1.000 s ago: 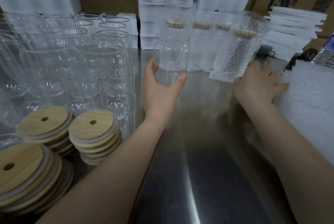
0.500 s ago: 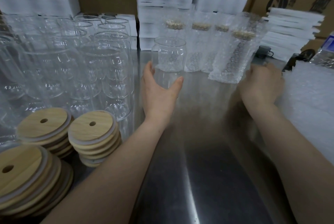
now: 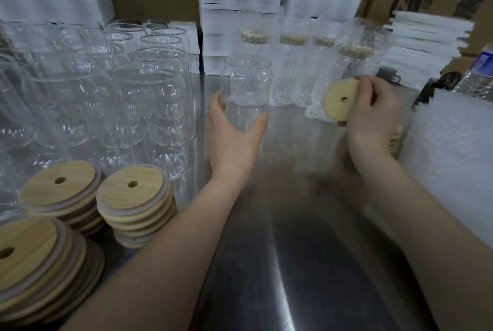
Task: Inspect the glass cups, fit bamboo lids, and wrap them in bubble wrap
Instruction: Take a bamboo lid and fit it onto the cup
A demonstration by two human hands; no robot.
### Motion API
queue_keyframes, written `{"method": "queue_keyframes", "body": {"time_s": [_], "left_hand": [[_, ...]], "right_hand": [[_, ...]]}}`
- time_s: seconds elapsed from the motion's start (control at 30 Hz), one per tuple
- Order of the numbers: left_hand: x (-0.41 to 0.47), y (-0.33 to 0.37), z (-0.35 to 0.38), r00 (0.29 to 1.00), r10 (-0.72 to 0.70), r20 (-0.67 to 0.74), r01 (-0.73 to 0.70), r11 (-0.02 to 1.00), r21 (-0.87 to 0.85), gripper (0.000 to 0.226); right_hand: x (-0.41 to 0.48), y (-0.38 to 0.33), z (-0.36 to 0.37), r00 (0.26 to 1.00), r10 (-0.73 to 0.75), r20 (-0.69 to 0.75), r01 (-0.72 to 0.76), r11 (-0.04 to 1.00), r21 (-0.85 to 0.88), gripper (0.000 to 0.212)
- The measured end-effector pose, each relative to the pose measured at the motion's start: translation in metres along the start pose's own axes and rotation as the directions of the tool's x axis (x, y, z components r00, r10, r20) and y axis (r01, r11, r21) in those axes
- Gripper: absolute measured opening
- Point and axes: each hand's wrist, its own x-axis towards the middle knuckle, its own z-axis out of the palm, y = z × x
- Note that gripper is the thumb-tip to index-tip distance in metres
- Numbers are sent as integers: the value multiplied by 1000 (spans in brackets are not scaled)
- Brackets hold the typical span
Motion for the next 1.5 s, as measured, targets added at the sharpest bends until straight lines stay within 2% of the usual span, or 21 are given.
{"method": "queue_keyframes", "body": {"time_s": [0.07, 0.13, 0.23, 0.33, 0.43, 0.5, 0.73, 1.03, 1.23, 1.37, 1.5], "left_hand": [[1, 0, 0, 1000, 5, -2, -5, 1000, 8, 90], [1, -1, 0, 1000, 7, -3, -7, 1000, 8, 91], [0, -1, 1, 1000, 12, -7, -12, 1000, 2, 90], [1, -2, 1, 1000, 19, -10, -19, 1000, 7, 90], [2, -2, 2, 1000, 20, -8, -20, 1000, 3, 90], [2, -3, 2, 1000, 21, -8, -21, 1000, 3, 90], [3, -6, 3, 1000, 27, -11, -27, 1000, 6, 90], [4, -5, 3, 999, 36, -13, -36, 999, 13, 90], [4, -4, 4, 1000, 29, 0, -29, 1000, 3, 89], [4, -5, 4, 1000, 31, -3, -31, 1000, 0, 89], [4, -5, 4, 1000, 26, 5, -26, 1000, -9, 91]], "right_hand": [[-10, -8, 11, 961, 236, 144, -265, 935, 236, 24], [-20, -14, 16, 889, 361, 283, -442, 838, 320, 25], [-28, -16, 20, 761, 433, 483, -628, 678, 382, 23], [-34, -15, 23, 648, 374, 664, -733, 543, 410, 7], [-38, -13, 27, 611, 327, 721, -762, 488, 425, 49], [-39, -13, 30, 594, 308, 743, -768, 492, 410, 60], [-44, -14, 31, 606, 331, 724, -731, 590, 343, 53], [-47, -14, 32, 643, 378, 666, -699, 646, 308, 33], [-46, -14, 33, 594, 400, 698, -771, 531, 352, 9], [-43, -14, 32, 548, 374, 748, -830, 350, 434, 26], [-39, -13, 33, 517, 341, 785, -856, 184, 484, 31]]}}
